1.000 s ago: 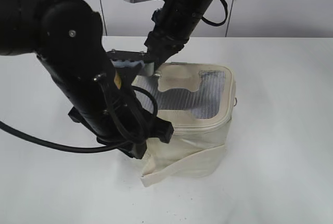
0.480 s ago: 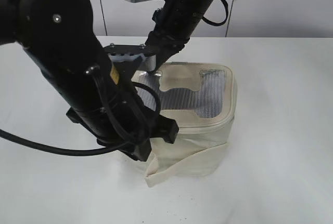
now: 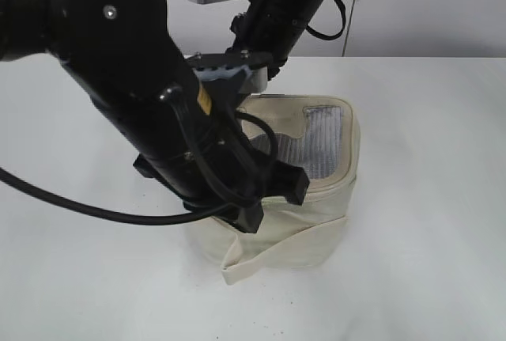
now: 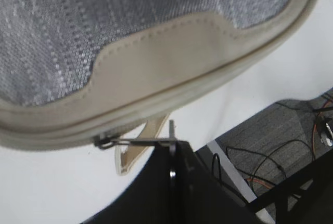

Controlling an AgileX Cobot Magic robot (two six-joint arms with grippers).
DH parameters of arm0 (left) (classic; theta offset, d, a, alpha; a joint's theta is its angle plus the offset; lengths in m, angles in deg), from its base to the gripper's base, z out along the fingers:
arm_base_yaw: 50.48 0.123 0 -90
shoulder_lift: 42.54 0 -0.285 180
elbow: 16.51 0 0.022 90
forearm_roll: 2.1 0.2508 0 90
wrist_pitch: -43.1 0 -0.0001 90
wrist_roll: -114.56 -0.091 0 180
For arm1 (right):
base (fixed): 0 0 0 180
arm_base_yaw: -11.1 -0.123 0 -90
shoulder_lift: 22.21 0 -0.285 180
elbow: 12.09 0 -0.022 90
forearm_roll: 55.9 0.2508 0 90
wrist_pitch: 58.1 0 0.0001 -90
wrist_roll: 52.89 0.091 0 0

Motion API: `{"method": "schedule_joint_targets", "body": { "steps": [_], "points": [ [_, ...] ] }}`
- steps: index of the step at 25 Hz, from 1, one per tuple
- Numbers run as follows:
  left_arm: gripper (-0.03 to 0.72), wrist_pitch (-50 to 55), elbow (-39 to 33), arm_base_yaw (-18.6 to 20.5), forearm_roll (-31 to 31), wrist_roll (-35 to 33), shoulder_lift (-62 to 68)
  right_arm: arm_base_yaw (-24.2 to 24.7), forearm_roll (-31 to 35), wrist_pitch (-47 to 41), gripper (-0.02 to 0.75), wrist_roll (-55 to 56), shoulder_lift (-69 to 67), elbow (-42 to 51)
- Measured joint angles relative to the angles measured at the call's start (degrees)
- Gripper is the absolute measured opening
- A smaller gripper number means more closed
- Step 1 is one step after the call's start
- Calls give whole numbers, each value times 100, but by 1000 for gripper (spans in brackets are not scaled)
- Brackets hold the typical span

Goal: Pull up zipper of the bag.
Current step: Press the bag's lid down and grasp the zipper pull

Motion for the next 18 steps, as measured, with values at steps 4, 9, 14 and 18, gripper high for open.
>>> {"method": "schedule_joint_targets", "body": {
  "steps": [4, 9, 14, 18],
  "points": [
    [-3, -71, 220, -7, -61, -41, 145, 8, 15, 0, 54, 0, -5, 0],
    [-3, -26, 456, -107, -176, -268, 449, 8, 23, 0, 54, 0, -5, 0],
    [-3, 62, 581, -112, -186, -301, 460, 8, 23, 0, 54, 0, -5, 0],
    [-3, 81, 581, -119, -260, -343, 516, 8, 28, 0, 54, 0, -5, 0]
  ]
}}
